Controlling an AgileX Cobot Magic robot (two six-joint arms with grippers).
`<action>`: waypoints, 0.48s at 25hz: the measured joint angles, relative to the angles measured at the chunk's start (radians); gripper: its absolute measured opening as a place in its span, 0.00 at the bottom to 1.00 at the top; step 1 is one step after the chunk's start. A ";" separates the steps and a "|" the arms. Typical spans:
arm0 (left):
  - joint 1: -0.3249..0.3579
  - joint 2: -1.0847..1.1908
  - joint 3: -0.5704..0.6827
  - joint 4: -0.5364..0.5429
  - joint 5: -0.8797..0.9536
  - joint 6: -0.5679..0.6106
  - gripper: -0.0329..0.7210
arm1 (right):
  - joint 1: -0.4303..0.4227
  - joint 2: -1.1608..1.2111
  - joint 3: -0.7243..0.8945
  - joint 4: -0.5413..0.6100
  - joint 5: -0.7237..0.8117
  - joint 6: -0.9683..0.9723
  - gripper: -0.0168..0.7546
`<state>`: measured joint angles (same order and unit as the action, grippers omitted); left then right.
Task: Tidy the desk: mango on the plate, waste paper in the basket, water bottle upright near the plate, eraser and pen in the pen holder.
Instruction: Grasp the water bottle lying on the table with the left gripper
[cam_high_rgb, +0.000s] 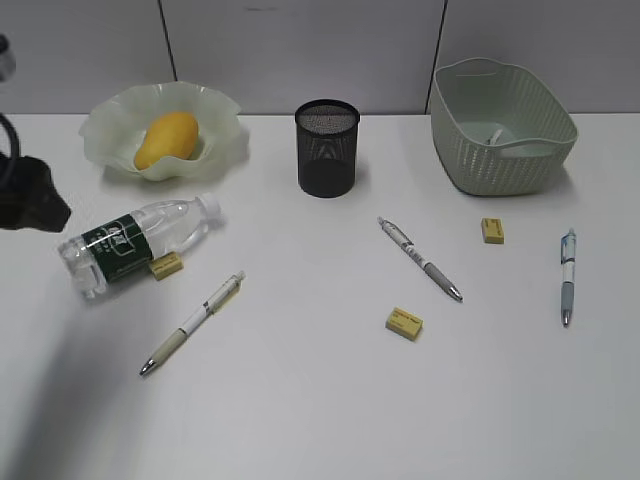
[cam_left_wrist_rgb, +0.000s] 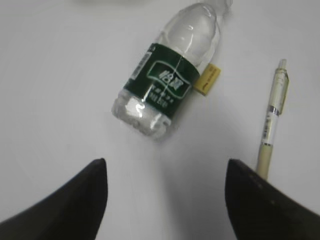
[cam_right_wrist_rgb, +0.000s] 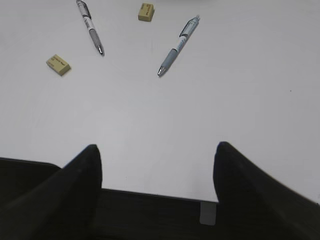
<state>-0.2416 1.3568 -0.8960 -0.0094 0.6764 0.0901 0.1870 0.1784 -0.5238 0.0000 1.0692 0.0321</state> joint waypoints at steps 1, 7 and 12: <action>0.000 0.049 -0.049 0.000 0.018 0.022 0.79 | 0.000 0.000 0.000 0.000 0.000 0.000 0.73; 0.000 0.298 -0.307 0.000 0.157 0.179 0.83 | 0.000 0.000 0.000 0.000 0.000 0.000 0.73; -0.010 0.462 -0.480 -0.001 0.255 0.238 0.87 | 0.000 0.000 0.000 -0.005 0.000 0.000 0.73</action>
<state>-0.2514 1.8190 -1.3757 -0.0101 0.9318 0.3284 0.1870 0.1784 -0.5238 -0.0053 1.0692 0.0321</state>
